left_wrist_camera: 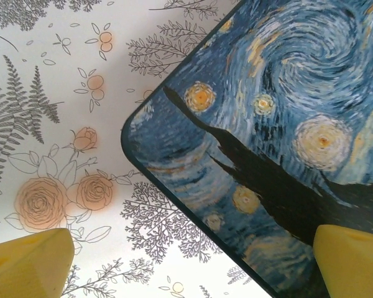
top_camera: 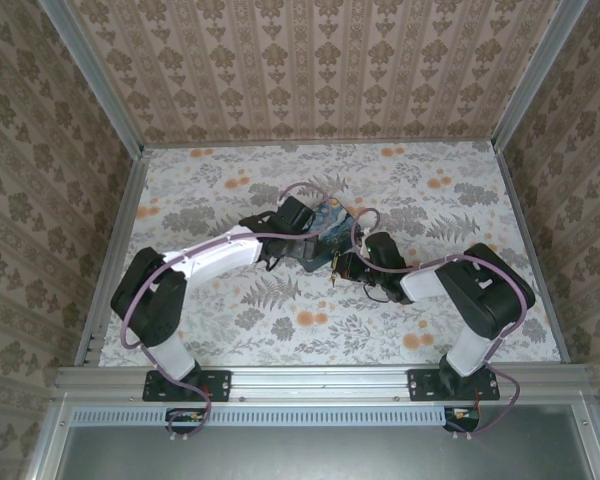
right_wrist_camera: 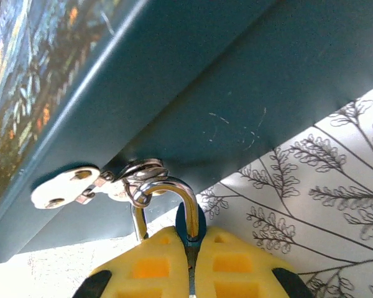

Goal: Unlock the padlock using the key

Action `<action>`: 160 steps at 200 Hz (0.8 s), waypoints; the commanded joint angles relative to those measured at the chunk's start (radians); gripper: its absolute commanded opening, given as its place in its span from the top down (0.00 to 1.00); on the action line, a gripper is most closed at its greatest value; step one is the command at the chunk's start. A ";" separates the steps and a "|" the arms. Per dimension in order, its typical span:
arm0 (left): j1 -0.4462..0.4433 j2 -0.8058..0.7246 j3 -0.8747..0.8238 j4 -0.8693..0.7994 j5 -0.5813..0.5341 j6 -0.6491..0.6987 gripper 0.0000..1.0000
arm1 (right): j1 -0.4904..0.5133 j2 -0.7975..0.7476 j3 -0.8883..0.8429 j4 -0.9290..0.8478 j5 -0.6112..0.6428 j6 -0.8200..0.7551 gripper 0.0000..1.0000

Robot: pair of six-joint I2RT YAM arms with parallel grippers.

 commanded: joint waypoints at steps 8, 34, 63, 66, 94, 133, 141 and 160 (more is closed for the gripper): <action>-0.042 0.044 0.042 -0.060 -0.105 0.046 0.00 | -0.017 -0.016 -0.031 -0.065 0.021 -0.004 1.00; -0.066 0.072 0.043 -0.065 -0.126 0.045 0.01 | -0.030 -0.016 -0.043 -0.052 0.011 0.008 1.00; -0.087 0.095 0.041 -0.065 -0.137 0.042 0.01 | -0.046 -0.011 -0.052 -0.039 0.003 0.036 1.00; -0.089 0.098 0.042 -0.065 -0.139 0.042 0.01 | -0.049 -0.010 -0.054 -0.036 0.002 0.041 1.00; -0.111 0.127 0.045 -0.069 -0.152 0.042 0.01 | -0.073 0.001 -0.075 0.024 -0.024 0.095 1.00; -0.132 0.159 0.047 -0.066 -0.158 0.037 0.02 | -0.104 0.019 -0.081 0.096 -0.072 0.155 1.00; -0.137 0.163 0.047 -0.067 -0.158 0.037 0.02 | -0.110 0.024 -0.081 0.108 -0.081 0.167 1.00; -0.144 0.174 0.045 -0.068 -0.162 0.039 0.03 | -0.125 0.039 -0.080 0.146 -0.114 0.199 1.00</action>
